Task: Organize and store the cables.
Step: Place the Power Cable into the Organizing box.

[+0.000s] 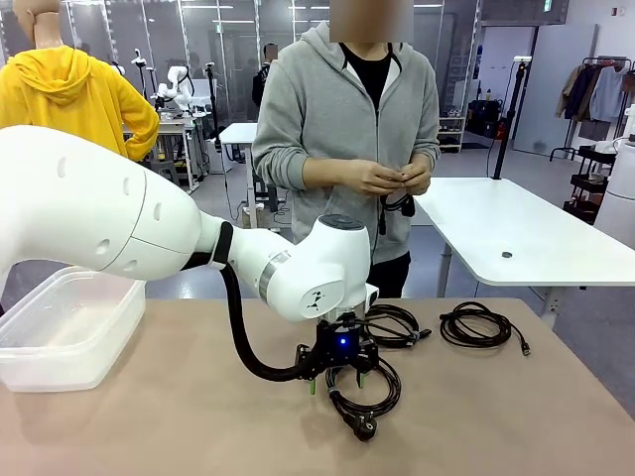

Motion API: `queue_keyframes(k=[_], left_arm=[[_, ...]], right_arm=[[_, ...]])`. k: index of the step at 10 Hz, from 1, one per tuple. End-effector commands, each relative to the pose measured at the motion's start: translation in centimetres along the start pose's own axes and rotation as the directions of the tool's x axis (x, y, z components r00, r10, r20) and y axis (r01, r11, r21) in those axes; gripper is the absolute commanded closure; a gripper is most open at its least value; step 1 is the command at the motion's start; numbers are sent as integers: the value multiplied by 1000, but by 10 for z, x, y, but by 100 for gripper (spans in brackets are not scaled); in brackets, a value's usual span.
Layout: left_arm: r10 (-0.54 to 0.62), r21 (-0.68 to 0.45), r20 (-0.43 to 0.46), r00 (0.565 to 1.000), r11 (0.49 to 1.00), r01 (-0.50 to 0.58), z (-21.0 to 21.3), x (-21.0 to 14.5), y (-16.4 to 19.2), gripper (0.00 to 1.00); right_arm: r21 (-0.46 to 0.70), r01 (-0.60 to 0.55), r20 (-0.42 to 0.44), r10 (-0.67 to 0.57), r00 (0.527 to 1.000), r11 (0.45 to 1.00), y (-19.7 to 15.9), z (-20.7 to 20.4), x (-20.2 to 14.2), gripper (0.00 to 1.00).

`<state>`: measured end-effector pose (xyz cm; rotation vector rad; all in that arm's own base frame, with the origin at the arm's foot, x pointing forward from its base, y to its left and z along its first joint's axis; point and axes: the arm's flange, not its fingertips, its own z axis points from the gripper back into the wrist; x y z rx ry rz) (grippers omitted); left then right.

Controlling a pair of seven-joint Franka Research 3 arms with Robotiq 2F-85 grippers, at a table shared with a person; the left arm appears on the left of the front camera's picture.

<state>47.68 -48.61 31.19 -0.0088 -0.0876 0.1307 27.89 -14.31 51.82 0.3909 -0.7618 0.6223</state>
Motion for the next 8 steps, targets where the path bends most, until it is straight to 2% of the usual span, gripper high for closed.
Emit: queue_keyframes(k=[1, 3, 5, 6, 7, 8], left_arm=[[49, 2, -31, 998, 999, -49, -3, 1, -5, 0], [48, 21, -33, 998, 999, -47, 0, 1, -6, 0], [53, 39, -42, 998, 998, -51, 1, 1, -5, 43], [62, 39, -51, 997, 997, -60, 2, 2, -4, 82], [63, 52, -60, 996, 997, -60, 2, 2, -3, 100], [72, 45, -70, 995, 997, -69, 1, 3, -2, 100]], right_arm=[[9, -16, 4, 16, 1000, 1000, -1, 1, 0, 0], [9, -16, 4, 16, 1000, 1000, -1, 1, 0, 0], [9, -16, 4, 16, 1000, 1000, -1, 1, 0, 0], [9, -16, 4, 16, 1000, 1000, -1, 1, 0, 0], [9, -16, 4, 16, 1000, 1000, -1, 1, 0, 0], [9, -16, 4, 16, 1000, 1000, -1, 1, 0, 0]])
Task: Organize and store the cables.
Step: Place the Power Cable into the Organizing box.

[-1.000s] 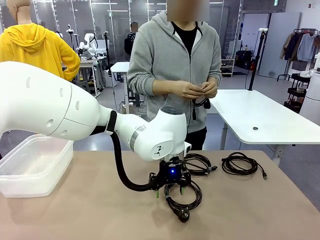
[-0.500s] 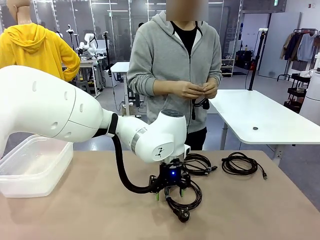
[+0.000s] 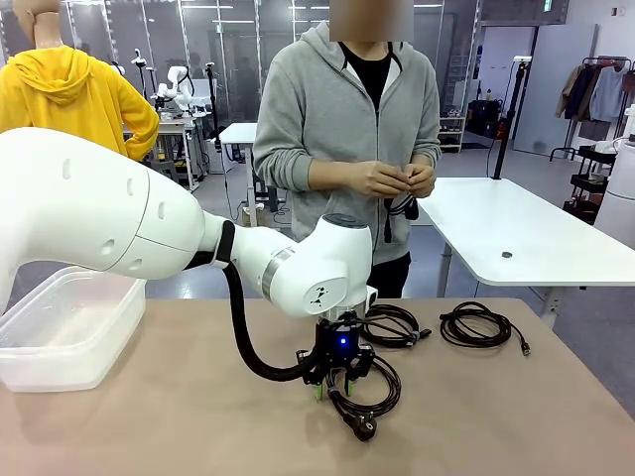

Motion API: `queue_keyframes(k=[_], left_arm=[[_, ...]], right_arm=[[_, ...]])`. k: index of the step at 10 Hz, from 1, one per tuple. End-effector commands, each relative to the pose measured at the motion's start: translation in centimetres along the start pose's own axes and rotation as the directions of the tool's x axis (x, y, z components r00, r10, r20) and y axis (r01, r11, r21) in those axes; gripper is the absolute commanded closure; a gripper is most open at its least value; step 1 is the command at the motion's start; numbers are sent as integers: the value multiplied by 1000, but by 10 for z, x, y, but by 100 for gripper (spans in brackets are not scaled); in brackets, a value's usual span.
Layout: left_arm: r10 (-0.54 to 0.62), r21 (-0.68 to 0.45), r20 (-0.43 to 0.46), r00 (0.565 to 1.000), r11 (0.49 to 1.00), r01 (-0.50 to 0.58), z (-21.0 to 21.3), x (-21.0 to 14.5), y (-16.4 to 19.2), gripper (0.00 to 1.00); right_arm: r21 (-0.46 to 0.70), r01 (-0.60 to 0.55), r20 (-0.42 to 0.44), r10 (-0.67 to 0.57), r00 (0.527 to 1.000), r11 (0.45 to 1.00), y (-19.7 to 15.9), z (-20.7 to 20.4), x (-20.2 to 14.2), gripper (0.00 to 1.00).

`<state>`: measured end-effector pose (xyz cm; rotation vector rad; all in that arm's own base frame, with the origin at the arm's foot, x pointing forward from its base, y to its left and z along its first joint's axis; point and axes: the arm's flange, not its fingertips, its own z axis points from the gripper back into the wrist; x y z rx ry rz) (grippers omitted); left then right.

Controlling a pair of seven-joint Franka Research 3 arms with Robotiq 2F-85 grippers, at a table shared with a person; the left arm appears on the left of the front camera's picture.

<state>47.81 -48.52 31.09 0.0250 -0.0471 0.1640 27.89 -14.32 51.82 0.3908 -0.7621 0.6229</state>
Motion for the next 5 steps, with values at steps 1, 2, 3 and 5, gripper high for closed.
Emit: queue_keyframes(k=[1, 2, 3, 5], left_arm=[[23, 1, -39, 999, 1000, -23, 0, 1, -4, 100], [15, -10, -50, 999, 1000, -15, -1, 0, -4, 96], [16, -11, -50, 999, 1000, -17, 0, -1, -4, 100], [26, -14, -47, 999, 1000, -27, 3, 1, 0, 100]], right_arm=[[9, -15, 4, 15, 1000, 1000, -1, 1, 0, 0], [9, -15, 4, 15, 1000, 1000, -1, 1, 0, 0], [9, -15, 4, 15, 1000, 1000, -1, 1, 0, 0], [9, -15, 4, 15, 1000, 1000, -1, 1, 0, 0]])
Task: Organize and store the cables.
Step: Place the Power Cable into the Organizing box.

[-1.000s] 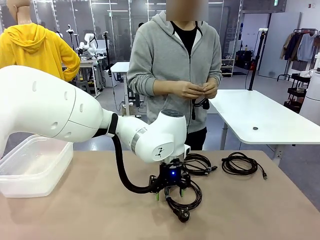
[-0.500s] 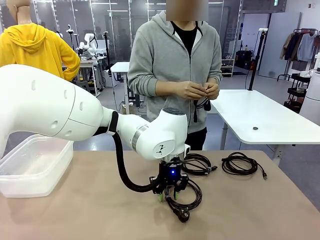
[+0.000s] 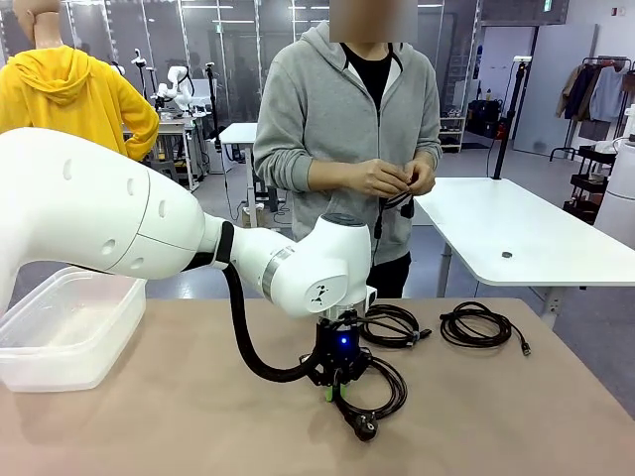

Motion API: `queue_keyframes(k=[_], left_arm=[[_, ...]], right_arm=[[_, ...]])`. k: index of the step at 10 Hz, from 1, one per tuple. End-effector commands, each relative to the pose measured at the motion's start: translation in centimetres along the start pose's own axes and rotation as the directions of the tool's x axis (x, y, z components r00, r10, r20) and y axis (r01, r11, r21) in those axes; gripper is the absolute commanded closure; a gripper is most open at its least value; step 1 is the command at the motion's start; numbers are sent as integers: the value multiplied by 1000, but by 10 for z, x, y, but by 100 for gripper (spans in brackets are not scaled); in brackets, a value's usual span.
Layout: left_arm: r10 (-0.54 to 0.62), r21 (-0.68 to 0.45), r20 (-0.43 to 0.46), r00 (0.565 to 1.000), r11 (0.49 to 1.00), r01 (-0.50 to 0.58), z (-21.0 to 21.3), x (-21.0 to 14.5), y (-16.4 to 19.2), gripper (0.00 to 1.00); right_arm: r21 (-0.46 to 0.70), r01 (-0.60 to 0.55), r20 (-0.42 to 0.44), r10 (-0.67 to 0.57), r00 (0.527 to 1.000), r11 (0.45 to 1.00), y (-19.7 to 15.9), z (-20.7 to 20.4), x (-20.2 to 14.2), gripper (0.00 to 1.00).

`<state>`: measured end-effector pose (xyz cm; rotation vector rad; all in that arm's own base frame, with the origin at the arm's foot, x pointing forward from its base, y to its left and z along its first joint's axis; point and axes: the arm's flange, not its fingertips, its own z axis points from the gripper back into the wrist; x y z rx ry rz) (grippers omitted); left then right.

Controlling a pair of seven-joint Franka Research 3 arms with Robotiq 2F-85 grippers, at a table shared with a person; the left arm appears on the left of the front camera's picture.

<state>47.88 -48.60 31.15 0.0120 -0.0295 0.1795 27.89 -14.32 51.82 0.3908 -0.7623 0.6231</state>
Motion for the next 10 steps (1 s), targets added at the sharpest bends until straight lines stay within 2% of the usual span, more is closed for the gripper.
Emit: queue_keyframes(k=[1, 3, 5, 6, 9, 10], left_arm=[[15, 0, -16, 1000, 1000, -15, 8, 2, 3, 100], [-47, 2, -17, 999, 999, 47, 34, 3, 7, 100], [-145, 26, 25, 989, 989, 145, 89, 7, 12, 100], [-159, 37, 61, 985, 987, 157, 108, 8, 14, 100], [-190, 24, 66, 980, 982, 189, 119, 13, 8, 100], [-234, 23, 64, 970, 972, 233, 120, 13, 4, 100]], right_arm=[[9, -15, 4, 15, 1000, 1000, -1, 1, 0, 0], [9, -15, 4, 15, 1000, 1000, -1, 1, 0, 0], [9, -15, 4, 15, 1000, 1000, -1, 1, 0, 0], [9, -15, 4, 15, 1000, 1000, -1, 1, 0, 0], [9, -15, 4, 15, 1000, 1000, -1, 1, 0, 0], [9, -15, 4, 15, 1000, 1000, -1, 1, 0, 0]])
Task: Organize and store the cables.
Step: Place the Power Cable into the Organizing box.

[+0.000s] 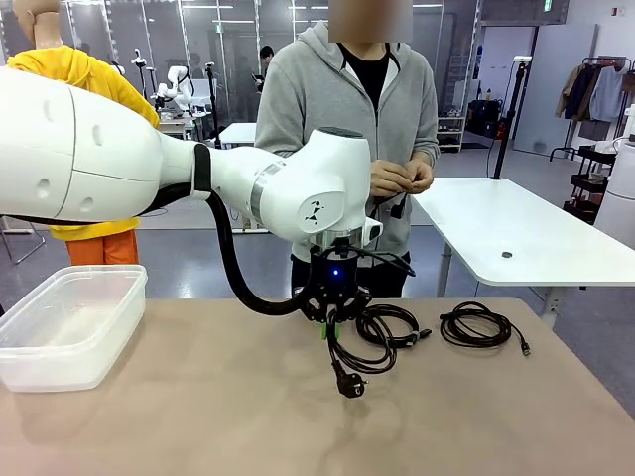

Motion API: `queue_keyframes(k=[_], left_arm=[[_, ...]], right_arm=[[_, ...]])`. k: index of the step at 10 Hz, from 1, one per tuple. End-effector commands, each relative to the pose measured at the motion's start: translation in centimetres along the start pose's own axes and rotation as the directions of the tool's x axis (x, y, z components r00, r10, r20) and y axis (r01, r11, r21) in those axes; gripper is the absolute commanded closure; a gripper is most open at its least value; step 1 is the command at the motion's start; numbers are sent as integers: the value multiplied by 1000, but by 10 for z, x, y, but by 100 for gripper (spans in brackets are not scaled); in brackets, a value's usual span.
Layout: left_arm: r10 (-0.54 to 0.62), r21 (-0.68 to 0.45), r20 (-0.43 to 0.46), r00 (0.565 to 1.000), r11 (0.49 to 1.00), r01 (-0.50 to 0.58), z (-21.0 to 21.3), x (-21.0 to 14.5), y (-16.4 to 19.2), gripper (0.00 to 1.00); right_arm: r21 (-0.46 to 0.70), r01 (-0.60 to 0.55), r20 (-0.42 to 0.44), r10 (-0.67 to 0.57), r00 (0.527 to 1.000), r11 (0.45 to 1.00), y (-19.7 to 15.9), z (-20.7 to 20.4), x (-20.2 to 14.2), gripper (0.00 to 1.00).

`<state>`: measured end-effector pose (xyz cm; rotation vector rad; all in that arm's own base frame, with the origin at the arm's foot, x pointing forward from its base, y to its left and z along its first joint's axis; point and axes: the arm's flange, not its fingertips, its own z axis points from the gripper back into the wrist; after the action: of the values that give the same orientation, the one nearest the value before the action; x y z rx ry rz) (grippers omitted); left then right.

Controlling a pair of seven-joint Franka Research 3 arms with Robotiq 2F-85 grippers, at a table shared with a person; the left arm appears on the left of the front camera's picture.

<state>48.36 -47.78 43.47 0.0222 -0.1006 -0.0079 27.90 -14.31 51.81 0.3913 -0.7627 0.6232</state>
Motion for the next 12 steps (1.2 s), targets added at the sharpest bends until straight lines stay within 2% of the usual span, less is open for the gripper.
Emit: queue_keyframes(k=[1, 5, 6, 7, 8, 9, 11, 12], left_arm=[[18, -1, 4, 1000, 1000, -18, 4, -1, 2, 100], [18, -1, 4, 1000, 1000, -18, 4, -1, 2, 100], [3, 1, -2, 1000, 1000, -3, -2, 0, 0, 83], [-57, -18, -65, 996, 998, 56, 2, 9, 10, 83], [-54, -40, -124, 991, 998, 49, 14, 22, 24, 83], [-105, -75, -143, 984, 993, 95, 27, 27, 39, 83], [-164, -149, -99, 981, 978, 149, 53, 33, 84, 83], [-163, -201, -83, 983, 969, 143, 72, 39, 118, 83]], right_arm=[[8, -15, 4, 15, 1000, 1000, -1, 1, 0, 0], [8, -15, 4, 15, 1000, 1000, -1, 1, 0, 0], [8, -15, 4, 15, 1000, 1000, -1, 1, 0, 0], [8, -15, 4, 15, 1000, 1000, -1, 1, 0, 0], [8, -15, 4, 15, 1000, 1000, -1, 1, 0, 0], [8, -15, 4, 15, 1000, 1000, -1, 1, 0, 0], [8, -15, 4, 15, 1000, 1000, -1, 1, 0, 0], [8, -15, 4, 15, 1000, 1000, -1, 1, 0, 0]])
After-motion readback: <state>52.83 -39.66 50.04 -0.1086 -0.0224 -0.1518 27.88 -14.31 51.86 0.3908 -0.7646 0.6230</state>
